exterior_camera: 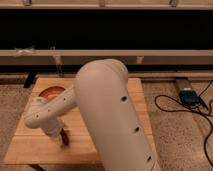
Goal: Drag the pepper across the table
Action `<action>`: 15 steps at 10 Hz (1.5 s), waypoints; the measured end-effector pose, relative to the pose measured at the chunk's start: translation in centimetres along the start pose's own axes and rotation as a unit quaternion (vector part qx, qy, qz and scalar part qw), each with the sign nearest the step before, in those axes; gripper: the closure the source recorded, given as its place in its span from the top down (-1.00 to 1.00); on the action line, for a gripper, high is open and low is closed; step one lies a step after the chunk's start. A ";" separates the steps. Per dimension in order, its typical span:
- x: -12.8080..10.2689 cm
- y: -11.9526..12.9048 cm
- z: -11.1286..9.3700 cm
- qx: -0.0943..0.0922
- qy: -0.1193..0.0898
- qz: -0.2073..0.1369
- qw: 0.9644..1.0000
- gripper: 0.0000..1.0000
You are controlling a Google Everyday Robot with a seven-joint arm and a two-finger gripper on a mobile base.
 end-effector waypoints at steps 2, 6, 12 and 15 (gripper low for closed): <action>0.5 -1.3 0.0 -0.012 0.000 0.013 1.000 -0.48; 1.2 -3.2 -0.5 -0.020 -0.009 0.030 0.999 -1.00; 2.5 -5.3 0.6 0.007 0.056 0.037 0.998 -1.00; 3.2 -6.0 1.0 -0.002 0.059 0.048 0.997 -1.00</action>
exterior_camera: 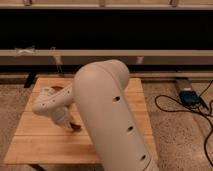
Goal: Drag the pepper across the table
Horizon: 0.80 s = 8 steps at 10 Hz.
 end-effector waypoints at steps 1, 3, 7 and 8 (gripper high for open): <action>0.5 -0.5 0.2 -0.006 -0.001 0.009 1.000 -1.00; 1.5 -1.2 0.6 -0.017 -0.004 0.022 1.000 -1.00; 3.2 -1.9 1.3 -0.034 -0.009 0.043 0.998 -1.00; 3.7 -2.0 1.6 -0.039 -0.010 0.048 0.998 -1.00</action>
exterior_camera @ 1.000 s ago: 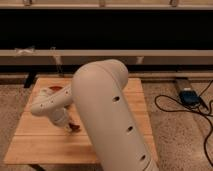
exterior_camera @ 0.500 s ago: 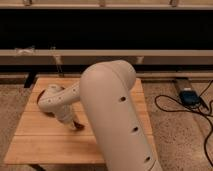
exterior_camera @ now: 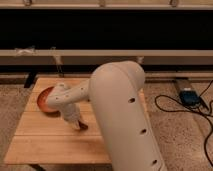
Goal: Drag the pepper across the table
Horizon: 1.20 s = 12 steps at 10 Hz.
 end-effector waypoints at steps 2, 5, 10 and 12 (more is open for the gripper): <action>0.0 0.0 -0.1 0.000 0.000 -0.001 1.000 -0.91; 0.5 -0.1 0.1 -0.007 -0.003 0.007 1.000 -0.28; 1.5 -0.4 0.4 -0.014 -0.003 0.018 1.000 0.59; 3.4 -1.0 1.3 -0.026 -0.004 0.039 0.999 0.60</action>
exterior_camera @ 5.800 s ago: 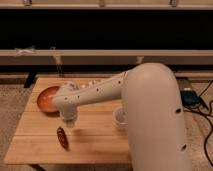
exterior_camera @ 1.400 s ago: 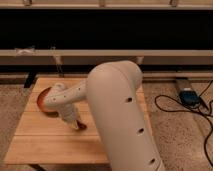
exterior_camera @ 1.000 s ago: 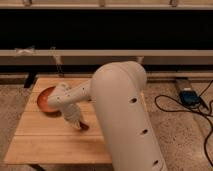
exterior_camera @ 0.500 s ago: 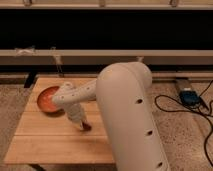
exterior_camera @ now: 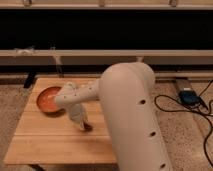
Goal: Drag the pepper across the table
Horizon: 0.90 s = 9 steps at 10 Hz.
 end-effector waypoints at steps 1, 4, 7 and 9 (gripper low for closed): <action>1.7 -0.6 0.4 -0.008 -0.003 0.014 1.000 0.60; 7.5 -2.9 1.4 -0.033 -0.018 0.065 0.997 0.60; 8.9 -4.1 -0.3 -0.039 -0.051 0.085 0.994 0.60; 8.7 -4.1 -3.0 -0.039 -0.101 0.075 0.991 0.60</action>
